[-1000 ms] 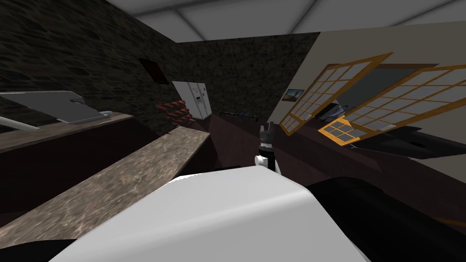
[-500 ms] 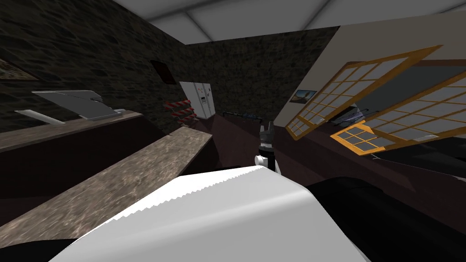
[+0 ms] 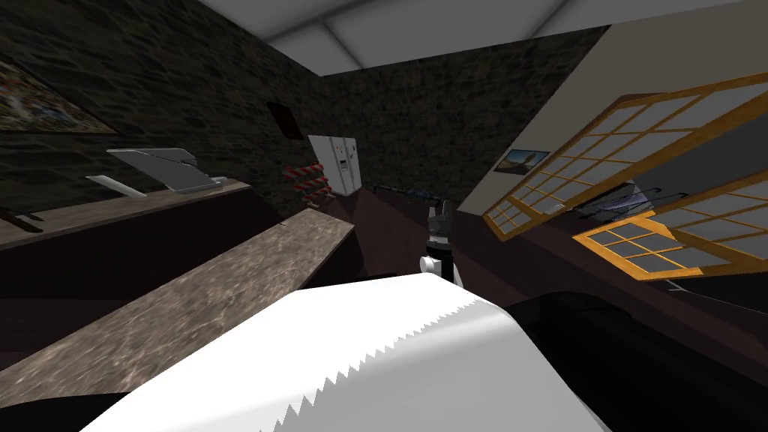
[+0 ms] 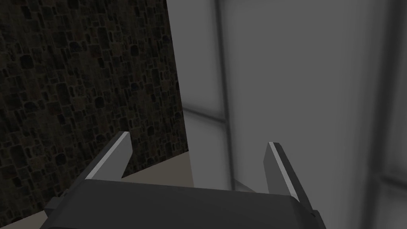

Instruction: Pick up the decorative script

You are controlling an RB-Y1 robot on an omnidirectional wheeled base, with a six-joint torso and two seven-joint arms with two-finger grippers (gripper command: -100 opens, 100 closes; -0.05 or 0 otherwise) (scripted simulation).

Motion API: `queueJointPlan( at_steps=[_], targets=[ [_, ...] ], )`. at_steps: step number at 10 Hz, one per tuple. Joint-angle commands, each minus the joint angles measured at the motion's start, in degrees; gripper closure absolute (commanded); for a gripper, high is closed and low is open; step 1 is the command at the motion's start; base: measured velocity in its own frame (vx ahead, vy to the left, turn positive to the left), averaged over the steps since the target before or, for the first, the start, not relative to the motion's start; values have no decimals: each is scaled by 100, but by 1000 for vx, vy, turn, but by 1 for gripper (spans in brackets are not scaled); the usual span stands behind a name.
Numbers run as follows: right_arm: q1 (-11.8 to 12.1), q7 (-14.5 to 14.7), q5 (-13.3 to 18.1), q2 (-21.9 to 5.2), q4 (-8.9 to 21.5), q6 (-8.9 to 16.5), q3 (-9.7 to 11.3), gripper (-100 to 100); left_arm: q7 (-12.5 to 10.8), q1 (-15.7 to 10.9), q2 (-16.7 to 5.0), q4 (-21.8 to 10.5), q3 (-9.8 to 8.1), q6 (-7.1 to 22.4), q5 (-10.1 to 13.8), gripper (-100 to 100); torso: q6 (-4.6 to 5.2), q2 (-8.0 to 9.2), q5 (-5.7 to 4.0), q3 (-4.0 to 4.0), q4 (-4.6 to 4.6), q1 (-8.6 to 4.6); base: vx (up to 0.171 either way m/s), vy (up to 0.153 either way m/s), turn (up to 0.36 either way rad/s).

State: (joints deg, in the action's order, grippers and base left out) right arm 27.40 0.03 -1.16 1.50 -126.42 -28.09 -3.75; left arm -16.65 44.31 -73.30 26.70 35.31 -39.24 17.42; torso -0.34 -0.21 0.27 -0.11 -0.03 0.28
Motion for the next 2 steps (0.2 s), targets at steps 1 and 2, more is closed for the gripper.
queueJointPlan(
  at_steps=[1,2],
  targets=[
    [0,0,0,0,0,0,0,0,0,0,0,0,0,0,0,100,0,0,0,0,0,0,44,-10,67],
    [-2,0,0,0,0,0,1,0,8,0,9,-25,4,-35,-15,0,13,14,0,8,4,1,7,-3,-7]
  ],
)
